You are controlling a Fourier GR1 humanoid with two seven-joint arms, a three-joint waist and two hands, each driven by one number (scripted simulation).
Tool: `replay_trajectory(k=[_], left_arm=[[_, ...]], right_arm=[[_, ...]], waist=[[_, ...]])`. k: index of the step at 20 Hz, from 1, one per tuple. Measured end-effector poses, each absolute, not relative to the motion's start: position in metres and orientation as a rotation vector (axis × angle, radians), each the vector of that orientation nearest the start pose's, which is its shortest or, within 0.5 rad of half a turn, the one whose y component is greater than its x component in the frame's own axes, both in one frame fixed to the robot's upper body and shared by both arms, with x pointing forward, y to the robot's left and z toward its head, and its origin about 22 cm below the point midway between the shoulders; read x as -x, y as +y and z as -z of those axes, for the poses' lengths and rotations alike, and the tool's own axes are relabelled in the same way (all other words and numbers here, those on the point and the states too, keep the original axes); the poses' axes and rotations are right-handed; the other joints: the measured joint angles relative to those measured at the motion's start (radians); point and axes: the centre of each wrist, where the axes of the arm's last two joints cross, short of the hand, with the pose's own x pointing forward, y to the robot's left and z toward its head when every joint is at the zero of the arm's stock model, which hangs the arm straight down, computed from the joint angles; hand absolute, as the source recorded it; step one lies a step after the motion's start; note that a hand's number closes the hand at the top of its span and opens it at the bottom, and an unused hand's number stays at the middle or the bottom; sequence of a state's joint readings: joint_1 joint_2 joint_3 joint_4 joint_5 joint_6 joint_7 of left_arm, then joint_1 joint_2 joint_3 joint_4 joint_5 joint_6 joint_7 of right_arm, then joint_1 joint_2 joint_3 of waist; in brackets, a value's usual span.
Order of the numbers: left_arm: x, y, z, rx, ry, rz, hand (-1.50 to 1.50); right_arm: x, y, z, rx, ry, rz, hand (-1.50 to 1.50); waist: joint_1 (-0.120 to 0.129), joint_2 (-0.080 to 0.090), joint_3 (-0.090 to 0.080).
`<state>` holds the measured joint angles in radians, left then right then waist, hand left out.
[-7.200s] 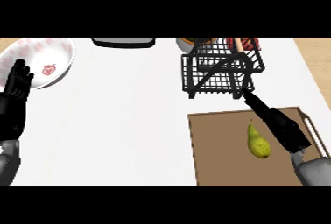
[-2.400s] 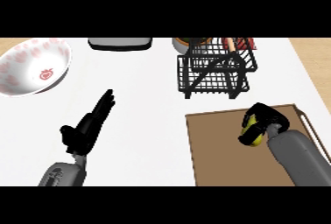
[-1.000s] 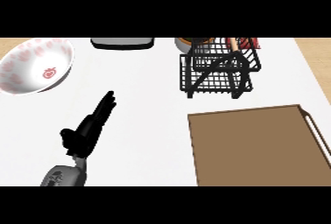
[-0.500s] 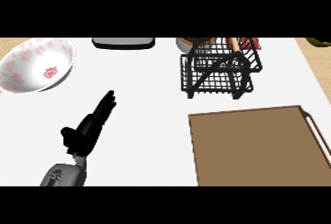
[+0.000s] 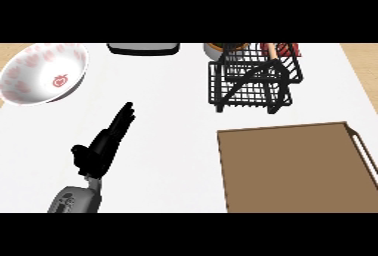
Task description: Pick the pear from the tray and place it in the tiered basket
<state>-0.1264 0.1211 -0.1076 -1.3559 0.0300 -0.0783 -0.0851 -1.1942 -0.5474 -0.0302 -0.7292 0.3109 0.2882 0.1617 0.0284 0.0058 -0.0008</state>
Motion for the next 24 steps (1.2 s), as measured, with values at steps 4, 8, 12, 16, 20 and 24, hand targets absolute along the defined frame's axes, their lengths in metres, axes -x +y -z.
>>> replay_trajectory(k=[4, 8, 12, 16, 20, 24], left_arm=[[-0.268, 0.226, 0.020, 0.097, -1.536, 0.245, 0.00], [-0.267, 0.233, 0.019, 0.092, -1.542, 0.247, 0.00], [-0.266, 0.232, 0.021, 0.097, -1.539, 0.251, 0.00], [-0.271, 0.230, 0.015, 0.101, -1.536, 0.253, 0.00], [-0.271, 0.229, 0.016, 0.095, -1.539, 0.259, 0.00], [-0.268, 0.228, 0.018, 0.100, -1.542, 0.252, 0.00]], right_arm=[[-0.460, -0.244, -0.271, 0.539, -1.553, -0.777, 1.50], [-0.470, -0.211, -0.250, 0.523, -1.547, -0.788, 1.50], [-0.475, -0.193, -0.237, 0.485, -1.547, -0.789, 1.50], [-0.478, -0.180, -0.227, 0.402, -1.536, -0.770, 1.50], [-0.481, -0.169, -0.226, 0.304, -1.479, -0.722, 1.50], [-0.483, -0.165, -0.218, 0.192, -1.333, -0.626, -1.50]], waist=[[0.000, 0.001, 0.000], [0.005, 0.003, 0.000], [0.005, 0.004, 0.000], [0.003, 0.004, 0.001], [0.002, 0.003, 0.000], [0.000, 0.002, 0.000]])
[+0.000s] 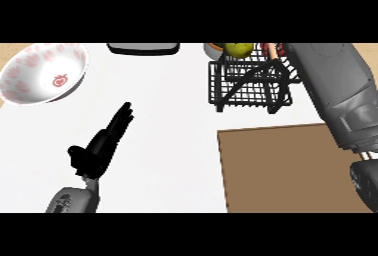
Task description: Pick the pear from the tray and place it in the tiered basket
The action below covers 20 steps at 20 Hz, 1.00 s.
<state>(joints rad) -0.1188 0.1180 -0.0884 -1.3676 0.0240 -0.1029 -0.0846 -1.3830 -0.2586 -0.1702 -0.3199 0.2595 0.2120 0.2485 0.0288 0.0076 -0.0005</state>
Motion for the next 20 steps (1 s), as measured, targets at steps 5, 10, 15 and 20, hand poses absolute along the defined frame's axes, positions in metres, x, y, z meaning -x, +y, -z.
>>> replay_trajectory(k=[5, 10, 15, 20], left_arm=[[-0.272, 0.234, 0.016, 0.093, -1.540, 0.243, 0.00], [-0.270, 0.236, 0.016, 0.090, -1.539, 0.246, 0.00], [-0.268, 0.236, 0.016, 0.084, -1.537, 0.244, 0.00], [-0.267, 0.235, 0.019, 0.086, -1.533, 0.232, 0.00]], right_arm=[[-0.483, -0.164, -0.214, 0.083, -1.276, -0.524, -1.50], [-0.484, -0.184, -0.225, 0.149, -1.356, -0.371, -1.50], [-0.481, -0.232, -0.243, 0.366, -1.449, -0.171, -1.50], [-0.468, -0.304, -0.249, 0.473, -1.539, 0.051, -1.50]], waist=[[-0.010, -0.003, 0.000], [-0.008, -0.001, 0.000], [-0.012, -0.001, 0.000], [-0.019, -0.001, 0.001]])
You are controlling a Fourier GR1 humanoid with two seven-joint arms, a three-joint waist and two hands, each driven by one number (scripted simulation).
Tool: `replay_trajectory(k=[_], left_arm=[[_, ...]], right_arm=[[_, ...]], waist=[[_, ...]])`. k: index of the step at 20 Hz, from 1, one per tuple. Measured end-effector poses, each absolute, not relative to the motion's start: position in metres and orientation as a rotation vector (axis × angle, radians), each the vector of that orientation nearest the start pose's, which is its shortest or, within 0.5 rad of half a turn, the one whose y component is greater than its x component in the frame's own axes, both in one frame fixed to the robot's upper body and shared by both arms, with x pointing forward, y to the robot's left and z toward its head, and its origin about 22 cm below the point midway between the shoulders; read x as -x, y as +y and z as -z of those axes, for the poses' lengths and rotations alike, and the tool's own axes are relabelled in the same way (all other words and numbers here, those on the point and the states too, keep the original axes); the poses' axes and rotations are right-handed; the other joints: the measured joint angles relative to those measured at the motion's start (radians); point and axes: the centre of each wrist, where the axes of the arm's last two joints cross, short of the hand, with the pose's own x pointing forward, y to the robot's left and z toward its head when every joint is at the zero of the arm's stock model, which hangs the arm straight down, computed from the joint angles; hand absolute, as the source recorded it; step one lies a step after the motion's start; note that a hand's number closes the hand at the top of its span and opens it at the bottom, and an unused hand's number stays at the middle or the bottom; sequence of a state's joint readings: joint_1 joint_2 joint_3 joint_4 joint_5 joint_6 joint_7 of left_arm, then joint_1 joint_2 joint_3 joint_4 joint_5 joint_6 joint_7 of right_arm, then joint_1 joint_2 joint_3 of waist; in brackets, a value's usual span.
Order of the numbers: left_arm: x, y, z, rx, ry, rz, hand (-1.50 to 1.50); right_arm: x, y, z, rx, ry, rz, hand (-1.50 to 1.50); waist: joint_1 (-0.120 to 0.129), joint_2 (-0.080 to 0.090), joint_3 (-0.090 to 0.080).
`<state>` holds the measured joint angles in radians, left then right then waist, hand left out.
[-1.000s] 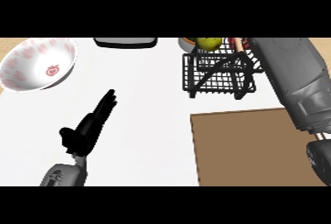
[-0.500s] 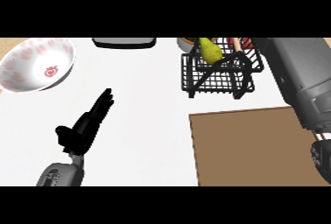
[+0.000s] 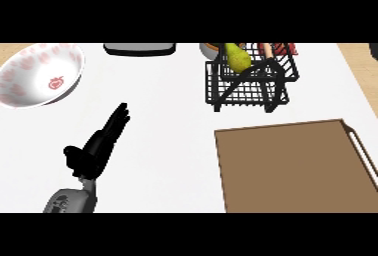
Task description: Pick the pear from the tray and place it in the tiered basket
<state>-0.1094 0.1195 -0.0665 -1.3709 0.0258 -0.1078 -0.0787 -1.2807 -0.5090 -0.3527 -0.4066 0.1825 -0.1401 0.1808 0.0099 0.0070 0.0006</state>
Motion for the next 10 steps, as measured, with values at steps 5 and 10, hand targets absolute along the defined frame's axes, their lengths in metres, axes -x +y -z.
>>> replay_trajectory(k=[5, 10], left_arm=[[-0.265, 0.229, 0.017, 0.085, -1.539, 0.238, 0.00], [-0.266, 0.229, 0.015, 0.088, -1.544, 0.241, 0.00]], right_arm=[[-0.441, -0.386, -0.249, 0.465, -1.608, 0.202, -1.50], [-0.397, -0.467, -0.244, 0.468, -1.625, 0.240, -1.50]], waist=[[0.003, 0.002, 0.001], [0.007, 0.004, 0.002]])
